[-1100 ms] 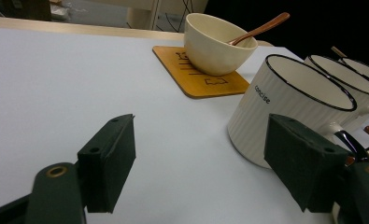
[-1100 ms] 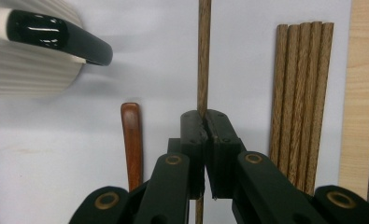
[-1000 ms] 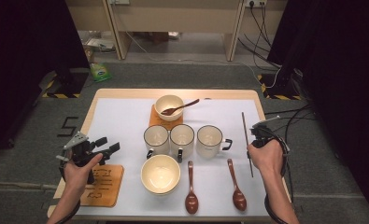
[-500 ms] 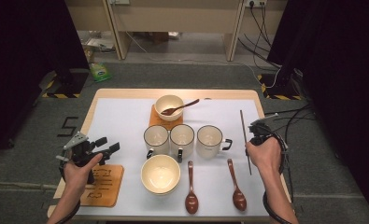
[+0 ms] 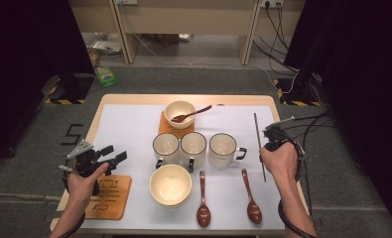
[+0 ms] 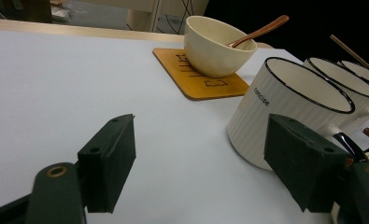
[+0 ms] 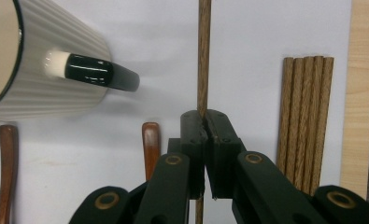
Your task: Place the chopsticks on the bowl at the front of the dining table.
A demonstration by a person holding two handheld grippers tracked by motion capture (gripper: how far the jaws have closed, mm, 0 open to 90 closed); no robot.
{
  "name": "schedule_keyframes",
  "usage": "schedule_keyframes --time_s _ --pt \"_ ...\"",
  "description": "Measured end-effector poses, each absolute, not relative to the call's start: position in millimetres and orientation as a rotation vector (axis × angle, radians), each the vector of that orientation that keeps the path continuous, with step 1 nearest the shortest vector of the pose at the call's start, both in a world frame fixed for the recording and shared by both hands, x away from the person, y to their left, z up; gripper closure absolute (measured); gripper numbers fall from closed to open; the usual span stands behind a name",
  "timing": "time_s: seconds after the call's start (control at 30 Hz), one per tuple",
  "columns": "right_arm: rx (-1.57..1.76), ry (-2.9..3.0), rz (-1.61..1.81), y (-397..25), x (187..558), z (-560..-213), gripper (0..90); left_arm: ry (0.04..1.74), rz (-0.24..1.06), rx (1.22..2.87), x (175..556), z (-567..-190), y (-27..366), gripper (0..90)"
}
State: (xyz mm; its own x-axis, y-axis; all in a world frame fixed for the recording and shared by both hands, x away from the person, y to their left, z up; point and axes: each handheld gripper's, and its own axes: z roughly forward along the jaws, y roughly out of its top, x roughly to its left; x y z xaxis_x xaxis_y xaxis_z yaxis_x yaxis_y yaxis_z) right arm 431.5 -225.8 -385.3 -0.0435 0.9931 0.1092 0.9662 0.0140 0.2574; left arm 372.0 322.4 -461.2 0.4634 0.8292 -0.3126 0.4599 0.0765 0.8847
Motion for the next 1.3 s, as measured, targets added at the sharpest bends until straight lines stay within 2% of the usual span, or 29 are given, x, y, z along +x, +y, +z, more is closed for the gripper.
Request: schedule_keyframes --time_s 1.3 --pt "2.069 2.13 0.453 -219.5 446.1 -366.1 86.3 1.16 0.399 1.563 372.7 -461.4 321.1 24.5"
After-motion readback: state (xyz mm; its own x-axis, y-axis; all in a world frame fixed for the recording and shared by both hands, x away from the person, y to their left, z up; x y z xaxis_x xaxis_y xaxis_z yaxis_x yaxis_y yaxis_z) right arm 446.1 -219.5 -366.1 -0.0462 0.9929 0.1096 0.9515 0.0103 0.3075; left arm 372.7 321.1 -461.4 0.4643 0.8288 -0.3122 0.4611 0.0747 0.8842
